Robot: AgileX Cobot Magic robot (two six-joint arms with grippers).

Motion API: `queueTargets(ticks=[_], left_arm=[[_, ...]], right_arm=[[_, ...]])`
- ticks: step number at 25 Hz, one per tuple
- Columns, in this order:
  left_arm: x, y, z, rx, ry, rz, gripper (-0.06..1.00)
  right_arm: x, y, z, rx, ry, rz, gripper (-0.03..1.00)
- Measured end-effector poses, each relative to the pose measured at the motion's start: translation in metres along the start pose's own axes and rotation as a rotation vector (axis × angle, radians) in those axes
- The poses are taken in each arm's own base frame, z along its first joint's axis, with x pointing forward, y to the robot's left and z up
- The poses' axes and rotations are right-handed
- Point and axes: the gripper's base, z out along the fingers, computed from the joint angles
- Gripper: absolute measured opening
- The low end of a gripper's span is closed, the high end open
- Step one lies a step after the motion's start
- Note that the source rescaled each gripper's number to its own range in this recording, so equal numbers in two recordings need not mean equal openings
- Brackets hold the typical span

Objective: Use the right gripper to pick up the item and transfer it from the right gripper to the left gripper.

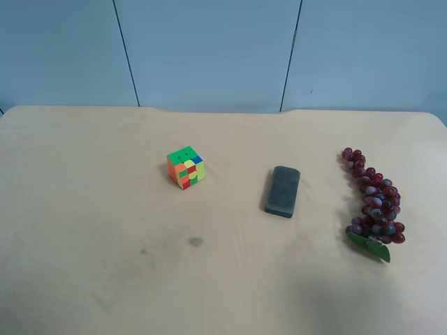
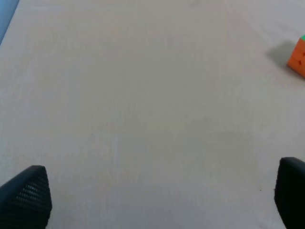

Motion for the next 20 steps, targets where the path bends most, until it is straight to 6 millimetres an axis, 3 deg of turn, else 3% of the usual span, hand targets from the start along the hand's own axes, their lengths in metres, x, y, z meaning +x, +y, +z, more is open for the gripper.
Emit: queueTargets(ticks=[20], left_arm=[[0.0000, 0.0000, 0.0000, 0.000, 0.000, 0.000, 0.91]], right_arm=[[0.0000, 0.0000, 0.0000, 0.000, 0.000, 0.000, 0.98]])
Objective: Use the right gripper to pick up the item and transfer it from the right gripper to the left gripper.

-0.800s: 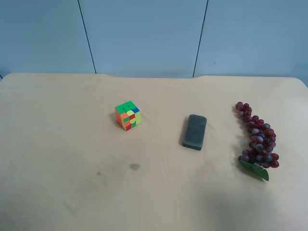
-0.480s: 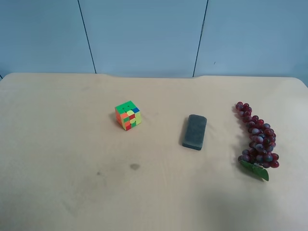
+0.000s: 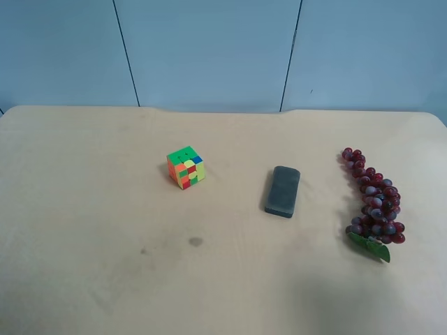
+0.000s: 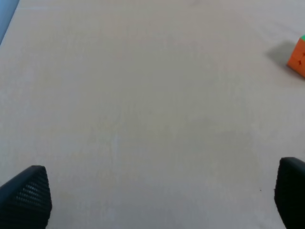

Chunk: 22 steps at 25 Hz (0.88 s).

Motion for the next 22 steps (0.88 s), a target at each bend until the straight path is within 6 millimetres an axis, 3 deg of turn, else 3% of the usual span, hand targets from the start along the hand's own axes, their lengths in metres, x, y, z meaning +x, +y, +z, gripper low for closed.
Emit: queueTargets(ticks=[14, 18, 22], left_arm=[[0.000, 0.000, 0.000, 0.000, 0.000, 0.000, 0.91], [0.000, 0.000, 0.000, 0.000, 0.000, 0.000, 0.91], [0.000, 0.000, 0.000, 0.000, 0.000, 0.000, 0.91]], right_arm=[[-0.001, 0.000, 0.000, 0.000, -0.003, 0.006, 0.98], [-0.024, -0.001, 0.006, 0.000, 0.043, 0.051, 0.98], [-0.059, 0.003, 0.040, -0.036, 0.114, 0.097, 0.98]])
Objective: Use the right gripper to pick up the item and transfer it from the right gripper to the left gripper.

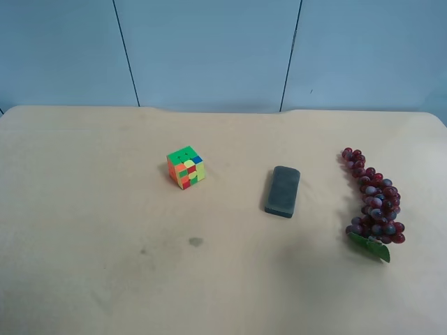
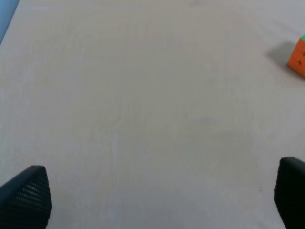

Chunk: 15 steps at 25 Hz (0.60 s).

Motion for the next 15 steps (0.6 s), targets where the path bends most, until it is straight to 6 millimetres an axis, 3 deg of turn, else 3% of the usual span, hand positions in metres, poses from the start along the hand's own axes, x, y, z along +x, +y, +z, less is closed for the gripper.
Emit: queueTargets(ticks=[3, 8, 15], left_arm=[[0.000, 0.000, 0.000, 0.000, 0.000, 0.000, 0.91], [0.000, 0.000, 0.000, 0.000, 0.000, 0.000, 0.91], [0.000, 0.000, 0.000, 0.000, 0.000, 0.000, 0.91]], right_arm=[[-0.027, 0.005, 0.032, -0.028, 0.036, 0.022, 1.00], [-0.061, 0.009, 0.104, -0.023, 0.187, -0.006, 1.00], [-0.071, 0.013, 0.211, -0.017, 0.496, 0.009, 1.00]])
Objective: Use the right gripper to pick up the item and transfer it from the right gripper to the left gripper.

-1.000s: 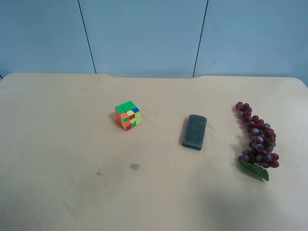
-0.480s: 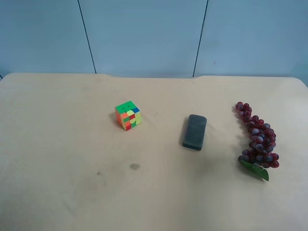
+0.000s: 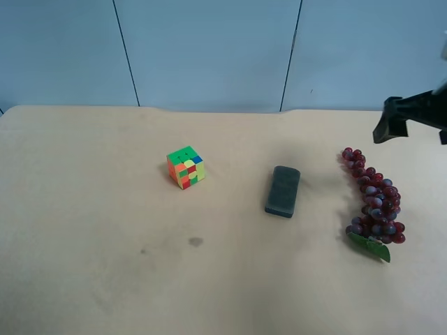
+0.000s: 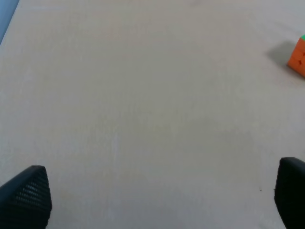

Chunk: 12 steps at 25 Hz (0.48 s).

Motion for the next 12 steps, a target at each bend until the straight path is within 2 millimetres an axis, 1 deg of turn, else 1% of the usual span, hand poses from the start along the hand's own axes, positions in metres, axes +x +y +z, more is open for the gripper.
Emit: queueTargets(ticks=[3, 5, 10, 12], left_arm=[[0.000, 0.000, 0.000, 0.000, 0.000, 0.000, 0.91], [0.000, 0.000, 0.000, 0.000, 0.000, 0.000, 0.91], [0.000, 0.000, 0.000, 0.000, 0.000, 0.000, 0.91], [0.000, 0.000, 0.000, 0.000, 0.000, 0.000, 0.91]], right_arm=[[-0.013, 0.000, 0.033, 0.005, 0.103, 0.002, 1.00], [-0.016, 0.000, 0.054, 0.009, 0.159, 0.004, 1.00], [-0.011, -0.002, 0.100, 0.016, 0.251, 0.007, 1.00], [-0.008, -0.002, 0.112, 0.018, 0.270, 0.008, 1.00]])
